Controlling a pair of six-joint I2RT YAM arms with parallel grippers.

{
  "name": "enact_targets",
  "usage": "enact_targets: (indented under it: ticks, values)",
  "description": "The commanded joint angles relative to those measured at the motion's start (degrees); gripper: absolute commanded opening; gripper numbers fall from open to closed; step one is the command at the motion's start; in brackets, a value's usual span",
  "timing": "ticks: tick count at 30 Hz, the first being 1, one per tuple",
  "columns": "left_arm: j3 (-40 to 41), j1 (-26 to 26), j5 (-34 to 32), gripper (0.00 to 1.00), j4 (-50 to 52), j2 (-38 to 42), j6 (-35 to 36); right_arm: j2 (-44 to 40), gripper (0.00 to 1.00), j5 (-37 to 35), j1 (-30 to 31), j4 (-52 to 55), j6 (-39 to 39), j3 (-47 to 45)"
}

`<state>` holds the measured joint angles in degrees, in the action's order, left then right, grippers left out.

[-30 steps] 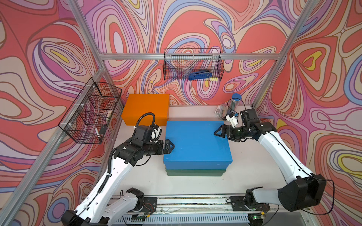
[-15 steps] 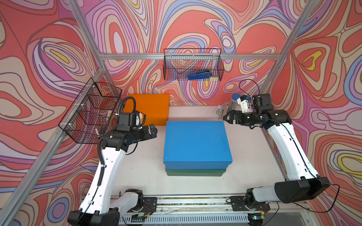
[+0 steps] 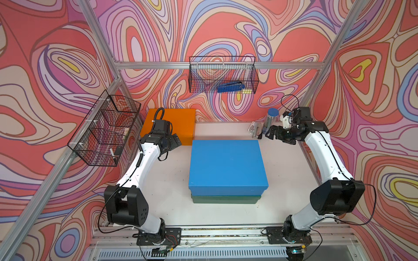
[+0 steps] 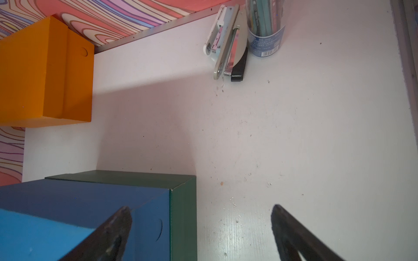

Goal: Stack the shoeboxes
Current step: Move the shoebox to the center of the board.

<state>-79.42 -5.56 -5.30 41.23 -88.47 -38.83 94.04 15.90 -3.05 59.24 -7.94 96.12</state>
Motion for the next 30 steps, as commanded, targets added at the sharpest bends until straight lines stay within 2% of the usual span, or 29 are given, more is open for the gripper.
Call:
enact_targets:
  ticks: [1,7,12,18,24,30]
  values:
    - [-2.6,0.3,-3.4,1.00,-7.6,-3.0,-10.8,3.4,0.98,0.3,-0.5,-1.4,-0.3,1.4]
    - [-3.8,0.3,-5.2,1.00,-17.6,-9.5,-19.6,9.5,0.98,1.8,-0.9,-1.0,0.1,5.4]
    - [-6.3,0.3,-8.6,1.00,-21.8,-14.9,-21.4,13.4,0.98,3.6,-0.9,-0.6,0.3,8.0]
    - [-8.8,0.3,-10.6,1.00,-27.5,-20.8,-23.8,17.0,0.98,2.6,-1.1,1.4,2.3,12.3]
    - [-12.7,0.3,-9.8,0.99,-28.1,-26.7,-25.6,18.4,0.98,2.7,-1.3,1.8,2.4,13.1]
    - [-15.6,0.3,-5.5,0.88,-30.4,-31.6,-24.4,19.4,0.98,3.4,-1.3,2.2,2.4,14.6]
